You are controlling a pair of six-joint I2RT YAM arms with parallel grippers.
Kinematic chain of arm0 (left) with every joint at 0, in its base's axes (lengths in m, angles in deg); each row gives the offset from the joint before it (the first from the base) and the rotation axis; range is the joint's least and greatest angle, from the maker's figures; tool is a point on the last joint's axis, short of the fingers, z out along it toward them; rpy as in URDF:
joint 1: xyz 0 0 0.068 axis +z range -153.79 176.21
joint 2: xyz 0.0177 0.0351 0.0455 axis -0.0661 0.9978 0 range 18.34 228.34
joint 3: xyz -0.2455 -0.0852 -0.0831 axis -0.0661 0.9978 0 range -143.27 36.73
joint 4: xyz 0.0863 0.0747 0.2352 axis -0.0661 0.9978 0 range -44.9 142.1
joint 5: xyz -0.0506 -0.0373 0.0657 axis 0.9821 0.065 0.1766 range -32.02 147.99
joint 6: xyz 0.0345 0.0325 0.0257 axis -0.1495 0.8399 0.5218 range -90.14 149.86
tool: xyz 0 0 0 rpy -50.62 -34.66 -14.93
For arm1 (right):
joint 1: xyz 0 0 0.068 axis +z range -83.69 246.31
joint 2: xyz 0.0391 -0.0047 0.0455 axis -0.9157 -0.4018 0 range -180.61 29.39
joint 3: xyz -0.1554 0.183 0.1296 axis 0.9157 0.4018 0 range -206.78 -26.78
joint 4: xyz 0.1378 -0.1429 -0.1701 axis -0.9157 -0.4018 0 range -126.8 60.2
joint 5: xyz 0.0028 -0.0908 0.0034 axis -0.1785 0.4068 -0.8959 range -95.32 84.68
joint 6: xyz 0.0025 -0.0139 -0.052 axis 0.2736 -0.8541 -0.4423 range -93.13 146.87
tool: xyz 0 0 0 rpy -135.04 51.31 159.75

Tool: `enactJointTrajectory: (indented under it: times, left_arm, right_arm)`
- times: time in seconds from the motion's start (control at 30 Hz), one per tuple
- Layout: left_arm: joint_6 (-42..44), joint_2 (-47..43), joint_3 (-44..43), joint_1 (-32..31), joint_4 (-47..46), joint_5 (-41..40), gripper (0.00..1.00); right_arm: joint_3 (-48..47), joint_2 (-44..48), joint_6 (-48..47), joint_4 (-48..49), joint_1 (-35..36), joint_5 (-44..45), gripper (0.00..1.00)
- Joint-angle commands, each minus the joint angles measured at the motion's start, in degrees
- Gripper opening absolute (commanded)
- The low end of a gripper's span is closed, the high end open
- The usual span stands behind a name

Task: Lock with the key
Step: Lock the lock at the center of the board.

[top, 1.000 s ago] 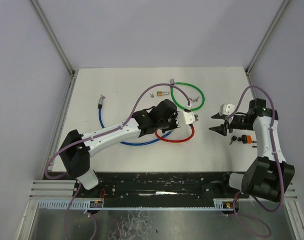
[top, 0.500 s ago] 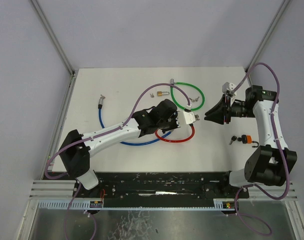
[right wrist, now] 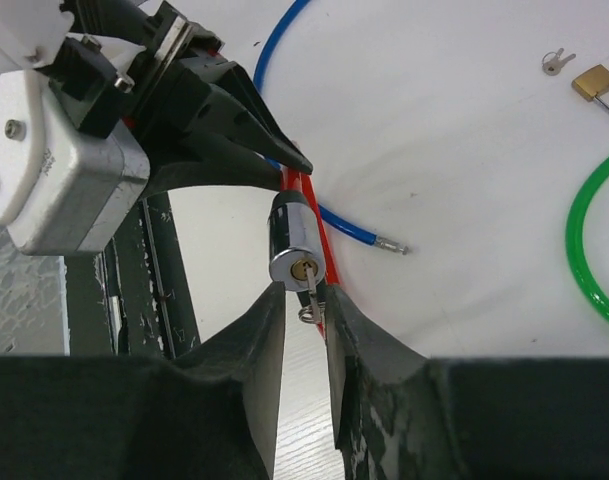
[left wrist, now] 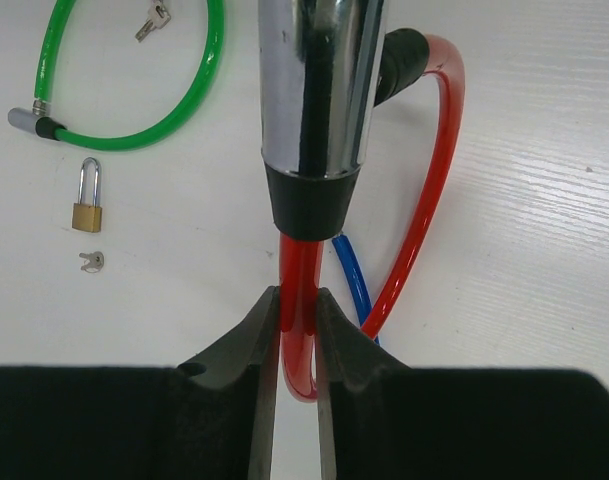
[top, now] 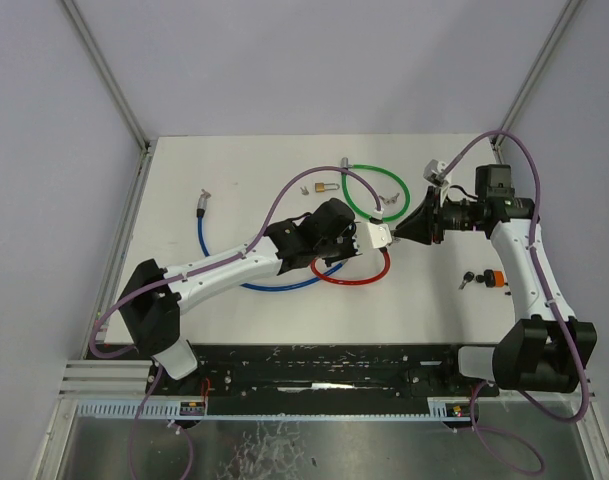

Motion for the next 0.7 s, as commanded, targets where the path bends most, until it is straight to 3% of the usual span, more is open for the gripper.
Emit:
enactJointTrajectory:
  times: [0.0,0.33,0.67]
  left_arm:
    - [-1.5,0.0,1.2,-0.5,-0.7,2.3,0.0]
    - [-1.7,0.1,1.1,-0.4,-0.7,2.2,0.0]
    - [-1.6,0.1,0.6,-0.9,-0.7,1.6,0.0]
  right_arm:
    - [-1.2,-0.4,4.5,3.3,0.6,0.8,0.25]
    - [-2.3,-2.2,4.0,0.3,2.0,1.8,0.01]
    - [-10.3,-11.8,12.3,-14.6,2.3,6.1,0.0]
